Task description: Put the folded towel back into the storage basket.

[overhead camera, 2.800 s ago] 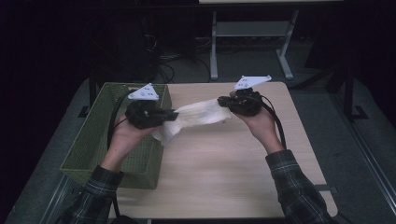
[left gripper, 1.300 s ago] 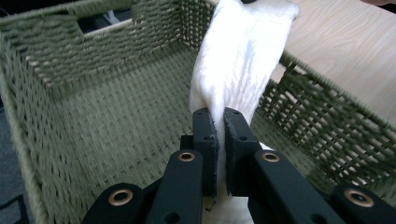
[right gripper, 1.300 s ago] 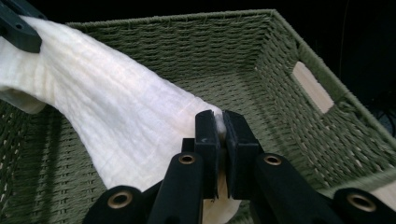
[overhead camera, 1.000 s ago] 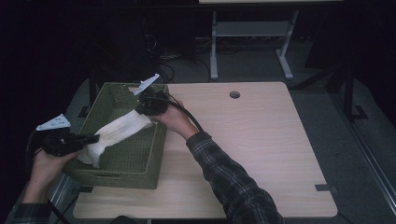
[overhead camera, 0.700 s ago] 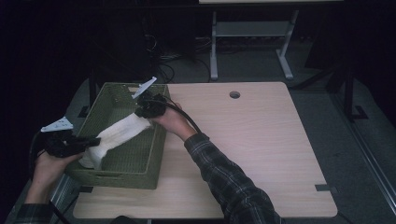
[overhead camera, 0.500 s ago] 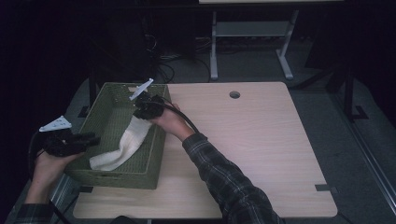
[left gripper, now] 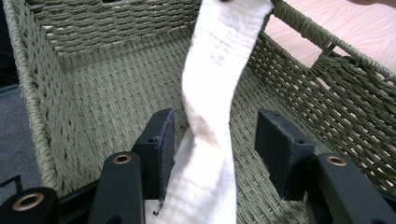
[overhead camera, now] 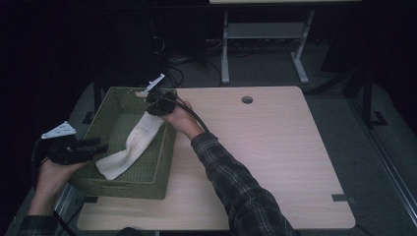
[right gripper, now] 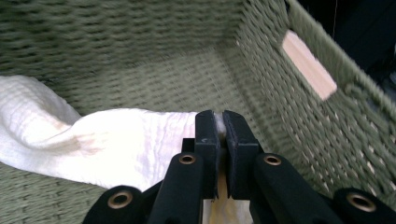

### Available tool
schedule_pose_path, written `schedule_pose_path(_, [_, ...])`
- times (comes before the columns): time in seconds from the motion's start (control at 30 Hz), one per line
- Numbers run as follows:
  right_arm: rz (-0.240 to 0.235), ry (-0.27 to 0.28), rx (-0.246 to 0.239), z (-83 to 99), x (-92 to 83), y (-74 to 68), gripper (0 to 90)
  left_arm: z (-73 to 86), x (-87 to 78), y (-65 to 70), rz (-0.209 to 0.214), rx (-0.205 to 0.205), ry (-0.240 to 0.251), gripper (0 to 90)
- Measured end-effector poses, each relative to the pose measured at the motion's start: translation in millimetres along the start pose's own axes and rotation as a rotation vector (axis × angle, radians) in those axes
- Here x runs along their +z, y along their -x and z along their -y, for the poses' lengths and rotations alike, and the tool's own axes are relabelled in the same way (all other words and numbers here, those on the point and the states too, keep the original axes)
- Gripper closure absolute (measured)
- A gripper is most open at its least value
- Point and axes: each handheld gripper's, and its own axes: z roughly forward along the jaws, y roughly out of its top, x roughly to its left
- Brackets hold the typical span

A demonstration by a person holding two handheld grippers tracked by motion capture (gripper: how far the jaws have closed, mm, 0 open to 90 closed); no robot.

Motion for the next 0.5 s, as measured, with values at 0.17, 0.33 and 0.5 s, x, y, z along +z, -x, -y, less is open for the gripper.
schedule_pose_path(0.17, [0.015,0.022,0.056,3.3,1.3,8.3,65.7,-0.7,1.1,1.6,0.005,-0.004,0.005,45.2])
schedule_pose_path(0.33, [0.018,0.038,0.067,2.4,-8.8,11.5,57.3,-5.8,2.0,6.6,0.008,-0.008,0.02,43.2])
schedule_pose_path(0.5, [0.024,0.071,0.113,6.7,-31.7,18.2,48.8,-16.8,5.0,16.7,0.018,-0.008,0.044,40.1])
